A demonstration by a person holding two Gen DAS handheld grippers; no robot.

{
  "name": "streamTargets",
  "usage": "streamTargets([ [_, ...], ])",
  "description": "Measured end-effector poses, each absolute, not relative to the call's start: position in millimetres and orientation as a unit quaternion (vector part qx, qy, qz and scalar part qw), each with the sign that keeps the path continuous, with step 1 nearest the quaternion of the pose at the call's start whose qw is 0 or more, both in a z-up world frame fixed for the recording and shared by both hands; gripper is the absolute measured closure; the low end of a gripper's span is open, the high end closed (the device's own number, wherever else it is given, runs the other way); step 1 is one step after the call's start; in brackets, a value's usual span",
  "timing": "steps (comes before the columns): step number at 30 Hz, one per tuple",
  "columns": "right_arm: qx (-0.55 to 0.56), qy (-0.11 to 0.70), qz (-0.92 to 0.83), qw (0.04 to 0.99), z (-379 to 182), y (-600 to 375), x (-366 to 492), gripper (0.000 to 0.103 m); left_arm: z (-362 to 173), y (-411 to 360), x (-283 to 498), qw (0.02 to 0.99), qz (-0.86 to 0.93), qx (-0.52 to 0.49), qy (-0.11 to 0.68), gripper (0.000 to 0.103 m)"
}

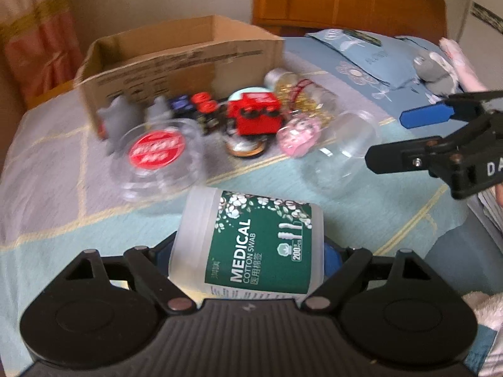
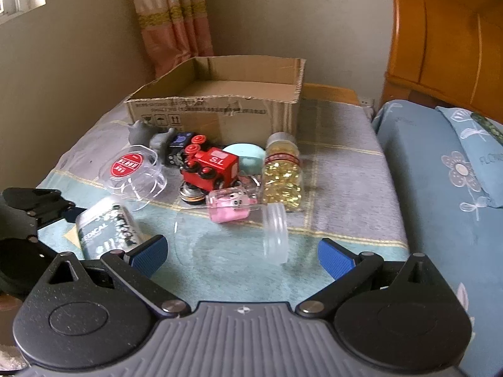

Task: Organize rigid objects
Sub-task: 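Lift the MEDICAL tub with the left tool while the right tool grasps the empty clear jar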

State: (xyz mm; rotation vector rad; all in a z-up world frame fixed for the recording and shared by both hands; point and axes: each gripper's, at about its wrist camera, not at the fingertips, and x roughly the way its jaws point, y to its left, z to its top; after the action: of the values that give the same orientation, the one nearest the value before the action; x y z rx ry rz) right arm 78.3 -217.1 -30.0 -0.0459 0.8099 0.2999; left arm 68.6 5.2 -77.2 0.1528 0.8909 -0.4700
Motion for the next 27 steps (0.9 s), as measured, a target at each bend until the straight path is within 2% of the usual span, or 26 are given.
streamTargets([
  [10, -0.008, 0.404, 0.177, 0.897, -41.4, -210.0, 102.2, 0.000, -76.0, 53.6, 68.1, 0.890, -0.140, 0.026, 0.434, 0.018],
  [27, -0.055, 0.426, 0.177, 0.886, -48.4, -184.5, 110.2, 0.000, -72.6, 46.7, 75.6, 0.887, -0.145, 0.037, 0.437, 0.018],
])
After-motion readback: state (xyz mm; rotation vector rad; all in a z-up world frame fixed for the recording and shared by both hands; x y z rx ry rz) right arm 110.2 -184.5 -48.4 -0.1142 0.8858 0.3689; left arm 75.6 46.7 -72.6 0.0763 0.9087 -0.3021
